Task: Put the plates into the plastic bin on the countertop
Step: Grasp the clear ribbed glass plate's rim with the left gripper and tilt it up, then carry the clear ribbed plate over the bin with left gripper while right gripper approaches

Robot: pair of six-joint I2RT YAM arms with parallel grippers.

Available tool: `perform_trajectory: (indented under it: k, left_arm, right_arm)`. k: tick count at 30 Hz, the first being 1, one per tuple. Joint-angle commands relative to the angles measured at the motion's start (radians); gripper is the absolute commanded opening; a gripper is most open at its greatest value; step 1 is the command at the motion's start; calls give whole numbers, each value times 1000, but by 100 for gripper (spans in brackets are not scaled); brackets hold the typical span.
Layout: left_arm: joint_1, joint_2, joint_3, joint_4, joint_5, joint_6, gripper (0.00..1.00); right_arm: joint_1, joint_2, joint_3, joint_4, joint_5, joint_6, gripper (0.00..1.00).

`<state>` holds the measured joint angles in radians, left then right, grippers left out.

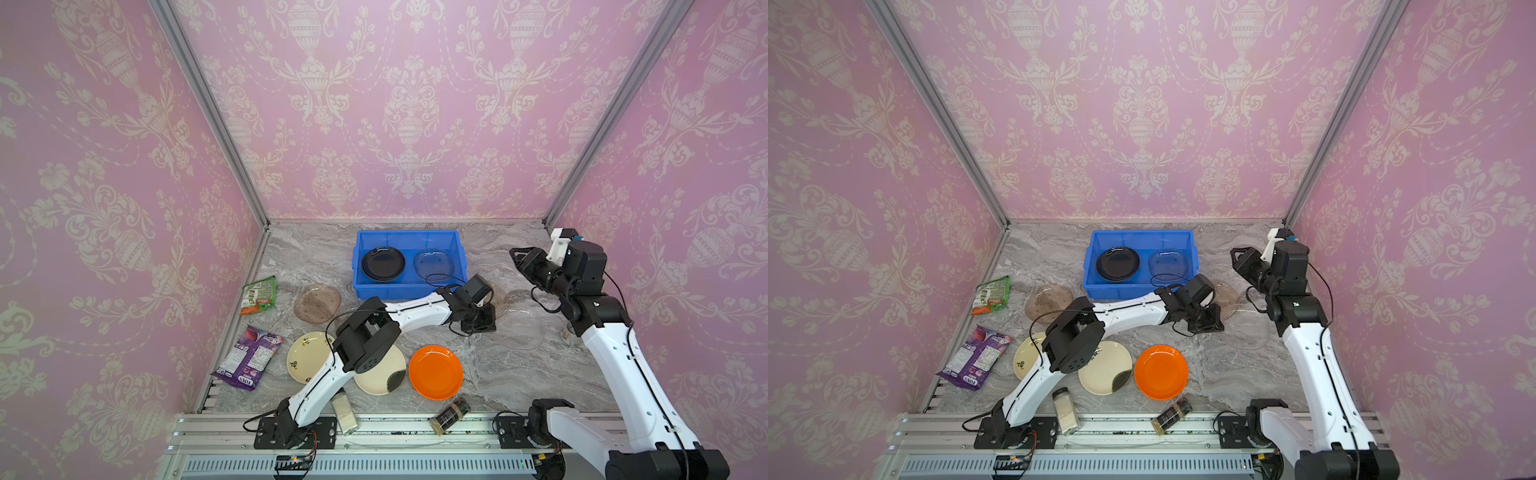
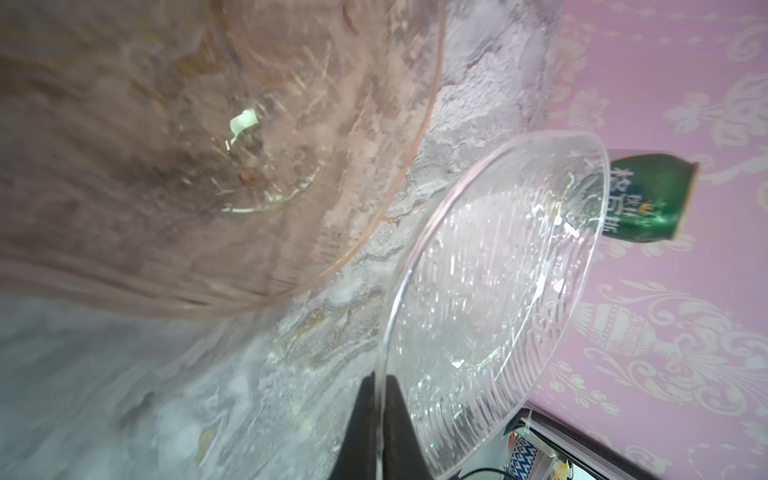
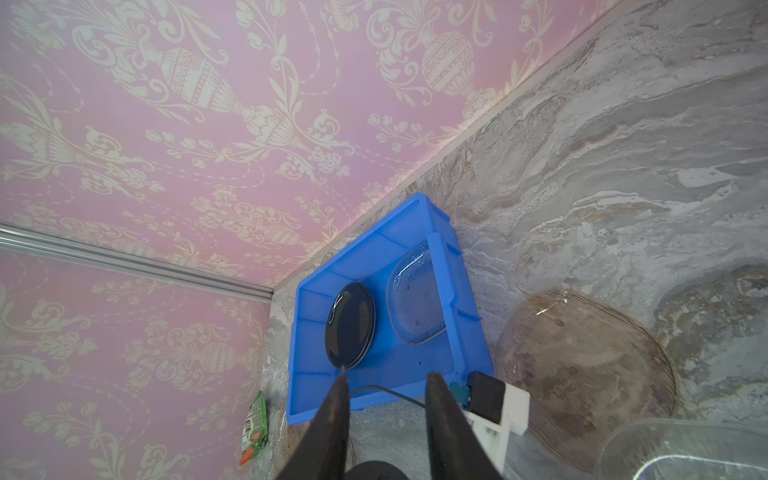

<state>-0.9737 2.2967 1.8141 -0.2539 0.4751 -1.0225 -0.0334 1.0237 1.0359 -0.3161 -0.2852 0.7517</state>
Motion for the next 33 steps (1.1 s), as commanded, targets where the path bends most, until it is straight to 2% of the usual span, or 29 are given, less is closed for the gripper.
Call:
perform_trajectory:
  k: [1, 7, 14, 19, 24, 29, 33]
  left_arm:
    - [20, -185, -73, 20, 58, 129, 0]
    - [73, -410, -212, -84, -7, 237, 0]
    - [242, -571, -359, -81, -33, 279, 0]
    - [358, -597, -367, -105, -73, 353, 0]
    - [459, -580, -387, -39, -30, 357, 0]
    - [520, -538, -399, 43, 59, 315, 0]
    - [550, -528, -386, 31, 70, 329, 0]
  right_arm:
    - [-5, -16, 83, -24, -10, -31, 32]
    - [-6, 15, 171, -21, -4, -34, 32]
    - [-6, 100, 231, 36, -66, -8, 33]
    - [14, 156, 228, 58, -94, -19, 35]
    - [79, 232, 220, 58, -82, -74, 45]
    - [163, 374, 272, 73, -108, -118, 43]
    - [221, 488, 350, 38, -91, -148, 42]
